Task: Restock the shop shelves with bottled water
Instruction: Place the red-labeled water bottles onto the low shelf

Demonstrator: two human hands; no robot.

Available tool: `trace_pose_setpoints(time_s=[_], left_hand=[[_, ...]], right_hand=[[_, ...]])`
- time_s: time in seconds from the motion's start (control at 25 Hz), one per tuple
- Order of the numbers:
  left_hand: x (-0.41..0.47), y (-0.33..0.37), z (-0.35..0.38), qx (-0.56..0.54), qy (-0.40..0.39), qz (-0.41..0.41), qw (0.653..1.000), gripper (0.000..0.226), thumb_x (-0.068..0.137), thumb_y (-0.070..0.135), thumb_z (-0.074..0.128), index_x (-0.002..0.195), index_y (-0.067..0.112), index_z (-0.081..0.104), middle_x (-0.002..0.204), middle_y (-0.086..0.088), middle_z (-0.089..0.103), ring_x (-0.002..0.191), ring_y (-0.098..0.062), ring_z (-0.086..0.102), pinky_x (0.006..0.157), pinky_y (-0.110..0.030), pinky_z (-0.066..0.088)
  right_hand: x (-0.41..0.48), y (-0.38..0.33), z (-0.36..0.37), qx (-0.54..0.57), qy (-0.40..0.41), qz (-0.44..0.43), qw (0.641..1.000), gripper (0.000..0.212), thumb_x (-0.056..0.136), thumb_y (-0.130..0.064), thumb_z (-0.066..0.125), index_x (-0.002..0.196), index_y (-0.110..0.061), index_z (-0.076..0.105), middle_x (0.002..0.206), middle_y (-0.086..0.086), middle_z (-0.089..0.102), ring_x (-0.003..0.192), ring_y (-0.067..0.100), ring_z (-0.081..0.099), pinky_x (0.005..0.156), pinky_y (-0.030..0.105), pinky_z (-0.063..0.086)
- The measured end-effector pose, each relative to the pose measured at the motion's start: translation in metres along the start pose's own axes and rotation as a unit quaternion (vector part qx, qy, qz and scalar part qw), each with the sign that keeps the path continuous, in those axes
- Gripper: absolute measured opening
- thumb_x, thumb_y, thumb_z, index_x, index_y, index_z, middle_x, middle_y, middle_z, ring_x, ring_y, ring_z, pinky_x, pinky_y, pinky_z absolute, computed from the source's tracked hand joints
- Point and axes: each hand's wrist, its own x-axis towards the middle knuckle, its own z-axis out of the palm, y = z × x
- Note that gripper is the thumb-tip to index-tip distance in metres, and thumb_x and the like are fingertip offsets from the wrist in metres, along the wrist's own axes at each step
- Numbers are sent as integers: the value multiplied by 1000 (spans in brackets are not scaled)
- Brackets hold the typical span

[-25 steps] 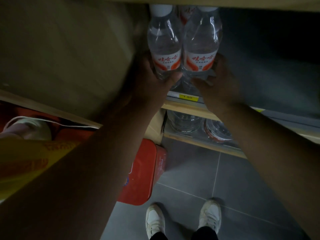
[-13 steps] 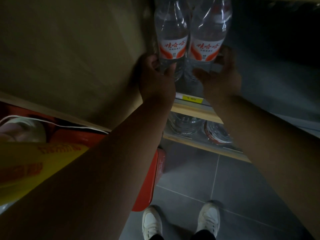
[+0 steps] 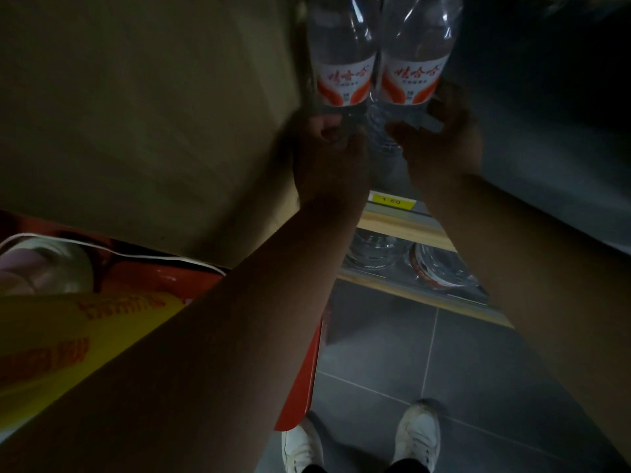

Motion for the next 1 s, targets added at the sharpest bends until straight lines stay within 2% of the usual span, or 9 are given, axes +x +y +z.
trace_pose_setpoints(time_s=[0.16, 0.28, 0.36, 0.44, 0.52, 0.64, 0.76, 0.84, 1.0], left_hand=[[6, -7, 3, 23, 0, 56, 998, 41, 84, 25, 67, 119, 7, 59, 116, -10, 65, 107, -21, 63, 90, -44, 54], [7, -11, 6, 32, -3, 60, 998, 37, 86, 19, 66, 121, 7, 58, 117, -10, 65, 108, -21, 63, 91, -43, 54], [8, -12, 7, 34, 9, 73, 997, 37, 87, 14, 65, 122, 5, 56, 117, -10, 65, 107, -21, 63, 90, -42, 54], [8, -12, 6, 48, 7, 90, 995, 38, 87, 11, 65, 123, 2, 54, 116, -13, 64, 106, -23, 63, 89, -42, 54], [7, -12, 2, 64, -9, 100, 993, 40, 87, 12, 66, 124, 1, 53, 117, -13, 63, 107, -24, 62, 90, -43, 53], [7, -13, -8, 70, -60, 98, 991, 44, 86, 17, 63, 127, 4, 53, 121, -10, 62, 112, -22, 59, 95, -43, 50], [2, -13, -17, 136, -102, 143, 975, 54, 82, 20, 59, 134, 9, 50, 131, -8, 58, 121, -21, 54, 101, -41, 47], [-6, -15, -23, 201, -121, 188, 954, 57, 84, 14, 65, 138, 10, 45, 138, -10, 52, 127, -23, 49, 105, -38, 44], [-30, -24, -38, 304, -145, 310, 889, 66, 79, 19, 72, 138, 6, 46, 140, -18, 50, 129, -34, 47, 102, -43, 44]], right_hand=[[-1, -4, 8, -5, -6, -8, 1000, 51, 81, -20, 74, 125, -30, 50, 101, -24, 52, 102, 1, 57, 83, 17, 54], [-1, -2, 8, -3, 2, -15, 1000, 48, 80, -21, 74, 119, -35, 48, 99, -26, 53, 105, 9, 62, 85, 33, 57], [0, 2, 12, 10, 9, -17, 1000, 47, 79, -20, 73, 116, -35, 49, 100, -25, 55, 102, 14, 64, 84, 38, 58], [1, 3, 14, 0, 16, -25, 1000, 46, 82, -21, 71, 119, -34, 48, 101, -25, 54, 100, 7, 61, 86, 26, 55], [3, 2, 13, -16, 2, -34, 999, 51, 85, -23, 70, 131, -27, 47, 109, -23, 51, 98, -5, 54, 81, 3, 44], [5, 6, 7, -22, -25, -32, 999, 57, 87, -23, 69, 138, -22, 45, 123, -13, 54, 104, -4, 51, 75, -1, 39], [-4, 9, -11, -90, -30, -22, 995, 61, 88, -27, 67, 144, -26, 41, 139, -3, 52, 123, 9, 51, 96, 18, 46], [-18, 10, -30, -166, -42, -39, 984, 63, 90, -29, 64, 147, -27, 36, 144, 1, 47, 131, 18, 45, 108, 34, 40], [-63, 15, -66, -354, -41, -123, 926, 65, 92, -29, 59, 150, -24, 32, 152, 9, 37, 142, 31, 29, 114, 47, 31]])
